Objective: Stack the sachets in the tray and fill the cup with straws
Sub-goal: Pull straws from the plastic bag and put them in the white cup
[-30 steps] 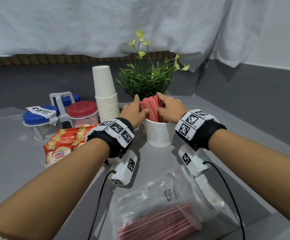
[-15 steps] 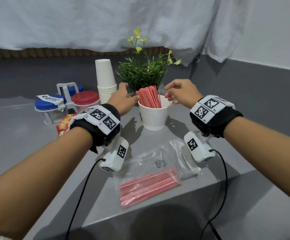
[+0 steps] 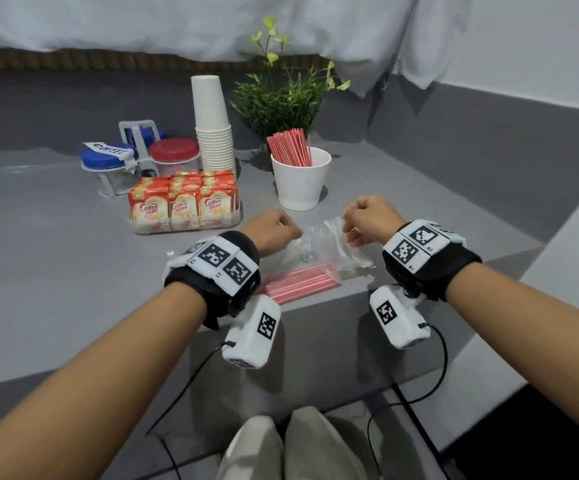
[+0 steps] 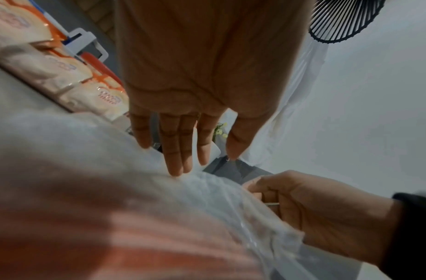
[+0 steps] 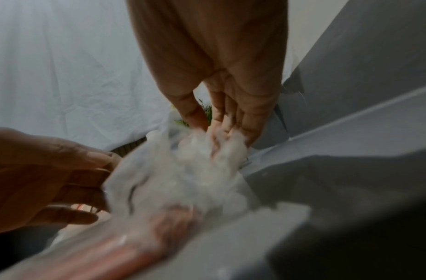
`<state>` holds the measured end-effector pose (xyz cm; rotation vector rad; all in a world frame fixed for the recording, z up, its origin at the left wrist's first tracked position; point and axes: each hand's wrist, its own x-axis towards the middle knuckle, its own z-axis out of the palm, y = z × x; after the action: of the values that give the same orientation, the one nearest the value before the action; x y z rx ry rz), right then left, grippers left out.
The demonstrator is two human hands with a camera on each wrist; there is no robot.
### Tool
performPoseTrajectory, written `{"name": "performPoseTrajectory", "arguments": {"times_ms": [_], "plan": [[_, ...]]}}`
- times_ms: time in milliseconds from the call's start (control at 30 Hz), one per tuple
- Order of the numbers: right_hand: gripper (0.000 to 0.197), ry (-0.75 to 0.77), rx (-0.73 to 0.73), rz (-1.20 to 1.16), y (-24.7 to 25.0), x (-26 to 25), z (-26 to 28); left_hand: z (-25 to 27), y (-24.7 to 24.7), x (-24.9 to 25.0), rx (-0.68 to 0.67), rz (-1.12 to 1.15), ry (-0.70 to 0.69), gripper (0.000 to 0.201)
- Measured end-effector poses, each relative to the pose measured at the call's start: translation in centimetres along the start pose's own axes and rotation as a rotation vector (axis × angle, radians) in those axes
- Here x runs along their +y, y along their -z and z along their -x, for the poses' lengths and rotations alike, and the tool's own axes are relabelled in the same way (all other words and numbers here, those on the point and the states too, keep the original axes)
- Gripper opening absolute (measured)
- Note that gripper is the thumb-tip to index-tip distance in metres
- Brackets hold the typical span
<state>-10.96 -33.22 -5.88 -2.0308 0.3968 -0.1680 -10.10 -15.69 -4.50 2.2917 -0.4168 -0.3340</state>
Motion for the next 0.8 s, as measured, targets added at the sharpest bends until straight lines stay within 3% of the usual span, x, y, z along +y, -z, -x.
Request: {"name": "performPoseTrajectory", "arguments": {"times_ms": [200,300,433,600,733,800], "plan": [[0.027,-0.048,-0.086,0.217,-1.1,1.9,1.9,2.4,-2.7,-1.8,-0.028,-0.101,0.035,0.014],[0.034,-0.017,-0.128,0.277,-1.3,2.2,2.6,3.2,-3.5,-2.5,-0.066,-0.288,0.026,0.034],[0.033,0.029,-0.295,0.324,-1.2,1.8,4.0,4.3,-4.3,-2.8,-0.021,-0.353,-0.023,0.045],[0.036,0.134,-0.38,0.216,-1.0,2.1,4.3,5.3,-5.3,-3.0,0.0,-0.608,-0.122,0.062],[0.034,0.212,-0.409,0.276,-0.8,1.8,5.1,5.2,-4.8,-3.4,0.006,-0.549,-0.141,0.06],[0.019,0.218,-0.436,0.328,-0.8,1.8,5.2,5.2,-4.5,-3.6,-0.016,-0.505,-0.137,0.063]]}}
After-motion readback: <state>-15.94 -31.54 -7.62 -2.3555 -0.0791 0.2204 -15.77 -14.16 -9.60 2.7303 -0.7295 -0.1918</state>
